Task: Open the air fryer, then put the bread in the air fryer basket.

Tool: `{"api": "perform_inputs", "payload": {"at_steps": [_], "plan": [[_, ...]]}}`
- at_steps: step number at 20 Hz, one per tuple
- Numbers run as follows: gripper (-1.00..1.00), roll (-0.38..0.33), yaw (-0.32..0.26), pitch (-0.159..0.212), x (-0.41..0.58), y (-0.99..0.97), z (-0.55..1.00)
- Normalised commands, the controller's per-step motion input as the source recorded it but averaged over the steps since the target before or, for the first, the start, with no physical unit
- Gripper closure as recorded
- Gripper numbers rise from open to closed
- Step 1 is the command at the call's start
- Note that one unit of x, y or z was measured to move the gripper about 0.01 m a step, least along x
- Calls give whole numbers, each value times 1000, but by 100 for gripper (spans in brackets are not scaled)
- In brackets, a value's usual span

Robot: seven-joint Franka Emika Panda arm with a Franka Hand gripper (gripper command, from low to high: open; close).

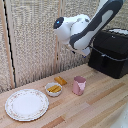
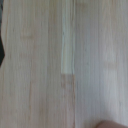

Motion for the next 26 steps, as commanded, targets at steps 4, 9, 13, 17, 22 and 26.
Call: {"api": "perform_inputs", "payload": {"at_steps": [4, 9, 13, 17, 22, 26], "plan": [[-100, -7, 4, -43, 0, -646, -171], [-100, 5, 26, -9, 0, -681, -248], [-100, -66, 126, -3, 0, -629, -177], [-100, -187, 190, -11, 0, -476, -142], [-100, -249, 211, -13, 0, -324, -137], [-100, -170, 199, 0, -9, -459, -151]]}}
